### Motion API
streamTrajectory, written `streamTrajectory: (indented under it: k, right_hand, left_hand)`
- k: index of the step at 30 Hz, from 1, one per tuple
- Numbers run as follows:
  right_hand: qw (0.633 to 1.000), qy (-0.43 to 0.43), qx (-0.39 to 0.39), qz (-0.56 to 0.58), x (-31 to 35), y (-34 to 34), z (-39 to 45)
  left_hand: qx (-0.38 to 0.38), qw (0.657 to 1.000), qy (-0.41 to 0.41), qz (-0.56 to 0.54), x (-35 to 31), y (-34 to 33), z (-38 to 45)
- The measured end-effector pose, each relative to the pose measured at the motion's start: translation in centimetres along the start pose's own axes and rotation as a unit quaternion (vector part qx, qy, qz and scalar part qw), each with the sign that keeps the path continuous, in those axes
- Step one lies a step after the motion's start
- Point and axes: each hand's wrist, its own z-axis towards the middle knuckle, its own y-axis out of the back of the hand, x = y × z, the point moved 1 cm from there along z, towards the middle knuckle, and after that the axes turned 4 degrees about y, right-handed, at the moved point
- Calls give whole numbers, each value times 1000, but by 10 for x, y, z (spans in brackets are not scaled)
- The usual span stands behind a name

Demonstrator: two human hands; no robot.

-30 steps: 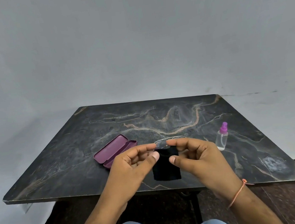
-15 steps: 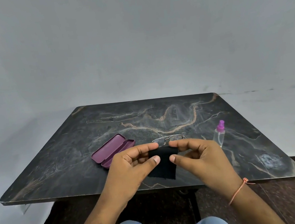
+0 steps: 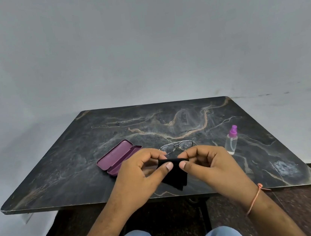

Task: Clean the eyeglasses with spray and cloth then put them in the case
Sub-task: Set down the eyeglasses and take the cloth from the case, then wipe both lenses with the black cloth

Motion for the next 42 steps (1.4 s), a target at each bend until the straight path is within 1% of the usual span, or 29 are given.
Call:
streamTrajectory:
  k: [1,3,6,8,11,14,16,19,21,22,23,24,25,27,30,33,36,42]
  right_hand:
    - [999,-11,-7,30,-1,0,-1]
    - [995,-40,-15,94,-1,0,-2]
    - [980,-83,-34,179,-1,-2,-4]
    - [970,-111,-46,210,0,-4,-6]
    - [961,-149,-10,234,0,-11,-7]
    - [952,-176,23,250,-9,-21,-8]
    - [943,-180,15,280,-16,-26,-8]
    - [937,-185,-29,296,-21,-27,-9]
    - [937,-191,-64,285,-25,-24,-10]
    - [936,-193,-82,281,-27,-22,-11]
    - [935,-196,-100,277,-29,-20,-11]
    - [934,-197,-116,273,-30,-18,-12]
    - [934,-197,-130,268,-31,-17,-12]
    - [935,-195,-152,254,-32,-15,-11]
    - [937,-184,-182,234,-31,-9,-10]
    - [935,-167,-209,231,-27,-2,-10]
    - [935,-153,-228,224,-24,6,-13]
    - [939,-143,-229,214,-21,15,-26]
  left_hand:
    - [20,998,33,-47,-1,-1,0]
    - [37,992,72,-101,-4,-4,-1]
    - [32,979,108,-169,-6,-9,-2]
    - [19,971,125,-204,-5,-13,-1]
    - [5,963,132,-234,-5,-19,-1]
    - [1,965,128,-230,-4,-27,0]
    - [-6,971,124,-203,1,-28,2]
    - [-17,983,103,-148,16,-22,6]
    - [-38,995,69,-67,31,-15,12]
    - [-52,998,40,9,41,-11,17]
    - [-63,993,0,103,51,-6,24]
    - [-67,977,-43,196,60,-3,33]
    - [-62,959,-84,262,68,0,44]
    - [-37,934,-142,327,76,3,65]
    - [-1,907,-196,373,77,-3,86]
    - [9,887,-245,391,80,-11,97]
    - [7,883,-260,390,85,-15,104]
    - [-17,873,-293,389,94,-17,109]
